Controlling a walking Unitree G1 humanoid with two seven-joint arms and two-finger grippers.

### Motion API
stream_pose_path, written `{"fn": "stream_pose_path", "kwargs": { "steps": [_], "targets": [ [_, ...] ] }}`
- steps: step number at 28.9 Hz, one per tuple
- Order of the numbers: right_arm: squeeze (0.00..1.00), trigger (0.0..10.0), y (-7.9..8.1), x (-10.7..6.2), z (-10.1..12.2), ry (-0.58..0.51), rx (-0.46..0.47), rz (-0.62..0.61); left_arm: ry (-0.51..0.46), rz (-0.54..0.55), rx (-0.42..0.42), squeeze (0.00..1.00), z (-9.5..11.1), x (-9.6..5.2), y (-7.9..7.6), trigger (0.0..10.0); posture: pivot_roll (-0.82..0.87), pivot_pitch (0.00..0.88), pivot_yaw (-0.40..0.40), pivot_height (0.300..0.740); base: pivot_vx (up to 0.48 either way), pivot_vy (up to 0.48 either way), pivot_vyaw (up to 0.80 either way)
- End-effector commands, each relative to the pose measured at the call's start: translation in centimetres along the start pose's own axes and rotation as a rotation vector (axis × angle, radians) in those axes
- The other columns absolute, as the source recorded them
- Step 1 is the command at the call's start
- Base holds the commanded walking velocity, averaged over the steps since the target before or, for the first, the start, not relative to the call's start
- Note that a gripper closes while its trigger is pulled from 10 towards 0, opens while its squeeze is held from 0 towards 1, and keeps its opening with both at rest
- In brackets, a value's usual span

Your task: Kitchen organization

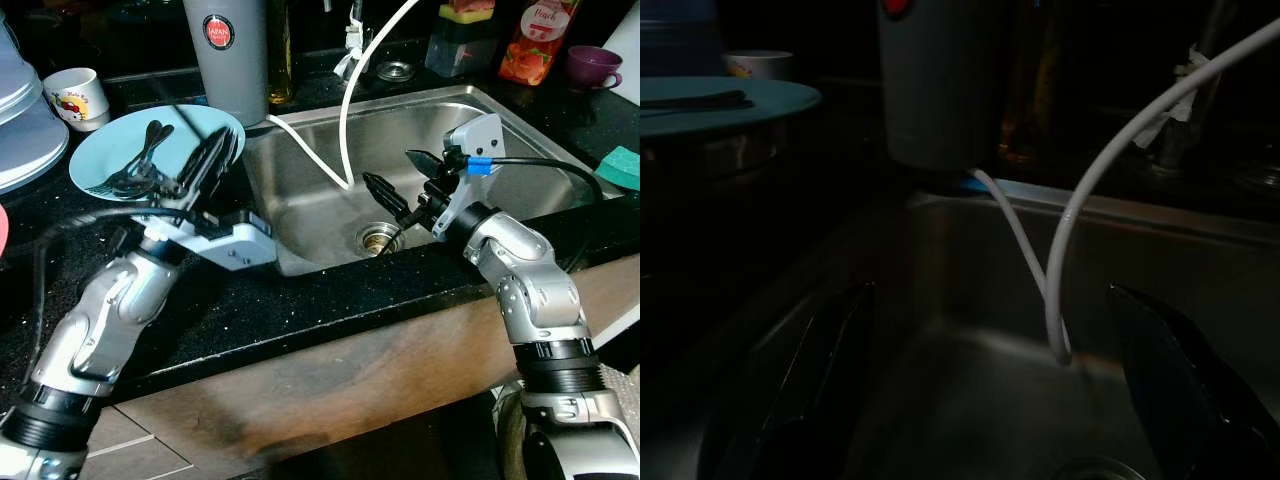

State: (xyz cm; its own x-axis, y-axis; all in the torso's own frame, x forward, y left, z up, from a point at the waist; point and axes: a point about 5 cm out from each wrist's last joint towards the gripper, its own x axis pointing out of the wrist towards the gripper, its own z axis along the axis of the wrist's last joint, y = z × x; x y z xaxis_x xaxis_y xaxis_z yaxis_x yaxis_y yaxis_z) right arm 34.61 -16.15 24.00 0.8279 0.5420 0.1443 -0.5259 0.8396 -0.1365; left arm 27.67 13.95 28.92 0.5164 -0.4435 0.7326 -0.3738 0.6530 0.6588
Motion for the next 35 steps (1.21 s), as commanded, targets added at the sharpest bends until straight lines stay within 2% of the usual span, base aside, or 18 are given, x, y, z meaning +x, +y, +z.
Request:
{"fn": "stream_pose_path", "kwargs": {
  "steps": [1, 2, 3, 4, 5, 6, 7, 8, 9, 13, 16, 18, 19, 21, 26, 29, 34, 35],
  "targets": [
    [0.00, 10.0, 0.1, 0.2, 0.2, -0.003, -0.016, 0.005, -0.029, 0.011, -0.039, 0.00, 0.6, 0.2, 0.2, 0.0, 0.03, 0.072, -0.010, 0.740, 0.000, 0.000, 0.00],
    [0.00, 10.0, 0.1, 0.2, 0.2, -0.004, -0.015, 0.005, -0.080, 0.016, -0.117, 0.00, 1.6, 1.0, 0.1, 0.0, 0.03, 0.073, -0.012, 0.740, 0.000, 0.000, 0.00],
    [0.00, 10.0, 0.1, 0.2, 0.2, -0.004, -0.015, 0.005, -0.080, 0.016, -0.117, 0.00, 1.6, 1.0, 0.1, 0.0, 0.03, 0.073, -0.012, 0.740, 0.000, 0.000, 0.00],
    [0.00, 10.0, 0.1, 0.2, 0.2, -0.006, -0.015, 0.005, -0.116, 0.025, -0.261, 0.00, 2.8, 1.9, -0.2, 0.0, 0.03, 0.074, -0.009, 0.740, 0.000, 0.000, 0.00],
    [0.00, 10.0, 0.1, 0.2, 0.3, -0.008, -0.015, 0.005, -0.106, 0.029, -0.439, 0.00, 3.5, 2.6, -0.7, 0.0, 0.03, 0.074, -0.009, 0.740, 0.000, 0.000, 0.00],
    [0.00, 10.0, 0.1, 0.2, 0.3, -0.009, -0.015, 0.004, -0.092, 0.029, -0.571, 0.00, 3.9, 3.0, -1.1, 0.0, 0.03, 0.074, -0.009, 0.740, 0.000, 0.000, 0.00],
    [0.00, 10.0, 0.1, 0.2, 0.3, -0.009, -0.015, 0.004, -0.092, 0.029, -0.571, 0.00, 3.9, 3.0, -1.1, 0.0, 0.03, 0.074, -0.009, 0.740, 0.000, 0.000, 0.00],
    [0.00, 10.0, 0.1, 0.2, 0.3, -0.010, -0.015, 0.004, -0.055, -0.003, -0.667, 0.00, 3.7, 3.1, -1.8, 0.0, 0.03, 0.074, -0.006, 0.740, 0.000, 0.000, 0.00],
    [0.00, 10.0, 0.1, 0.2, 0.3, -0.010, -0.015, 0.004, -0.055, -0.003, -0.667, 0.00, 3.7, 3.1, -1.8, 0.0, 0.03, 0.074, -0.006, 0.740, 0.000, 0.000, 0.00],
    [0.00, 10.0, 0.1, 0.1, 0.3, -0.013, -0.018, -0.003, 0.110, -0.174, -0.828, 0.00, 2.4, 1.8, -5.3, 0.0, 0.03, 0.076, -0.002, 0.740, 0.000, 0.000, 0.00],
    [0.00, 10.0, 0.0, 0.1, 0.3, -0.013, -0.018, -0.004, 0.133, -0.193, -0.824, 0.00, 2.1, 1.5, -5.8, 0.0, 0.03, 0.076, 0.001, 0.740, 0.000, 0.000, 0.00],
    [0.00, 10.0, 0.0, 0.0, 0.3, -0.012, -0.020, -0.007, 0.218, -0.268, -0.754, 0.00, 1.0, 0.8, -6.7, 0.0, 0.02, 0.077, 0.002, 0.740, 0.000, 0.000, 0.00],
    [0.00, 10.0, 0.0, 0.0, 0.3, -0.012, -0.020, -0.007, 0.218, -0.268, -0.754, 0.00, 1.0, 0.8, -6.7, 0.0, 0.02, 0.077, 0.002, 0.740, 0.000, 0.000, 0.00],
    [0.00, 10.0, 0.0, 0.0, 0.3, -0.009, -0.022, -0.008, 0.303, -0.303, -0.720, 0.00, -0.2, 0.1, -7.2, 0.0, 0.02, 0.079, 0.001, 0.740, 0.000, 0.000, 0.00],
    [0.00, 10.0, 0.4, 0.0, 0.0, 0.016, -0.042, 0.015, 0.414, -0.383, -0.739, 0.00, -1.2, -1.5, -8.0, 0.0, 0.03, 0.079, 0.002, 0.740, 0.000, 0.000, 0.00],
    [0.00, 10.0, 0.6, 0.0, -0.1, 0.021, -0.038, 0.024, 0.433, -0.389, -0.767, 0.00, -1.1, -2.2, -8.4, 0.0, 0.03, 0.080, 0.003, 0.740, 0.000, 0.000, 0.00],
    [0.00, 10.0, 0.7, 0.0, -0.2, 0.024, -0.038, 0.028, 0.447, -0.391, -0.808, 0.00, -0.9, -2.3, -8.9, 0.0, 0.03, 0.080, 0.004, 0.740, 0.000, 0.000, 0.00],
    [0.00, 10.0, 0.7, 0.0, -0.2, 0.025, -0.039, 0.031, 0.450, -0.393, -0.805, 0.00, -0.9, -2.2, -9.0, 1.9, 0.03, 0.080, 0.004, 0.740, 0.000, 0.000, 0.00]
  ]
}}
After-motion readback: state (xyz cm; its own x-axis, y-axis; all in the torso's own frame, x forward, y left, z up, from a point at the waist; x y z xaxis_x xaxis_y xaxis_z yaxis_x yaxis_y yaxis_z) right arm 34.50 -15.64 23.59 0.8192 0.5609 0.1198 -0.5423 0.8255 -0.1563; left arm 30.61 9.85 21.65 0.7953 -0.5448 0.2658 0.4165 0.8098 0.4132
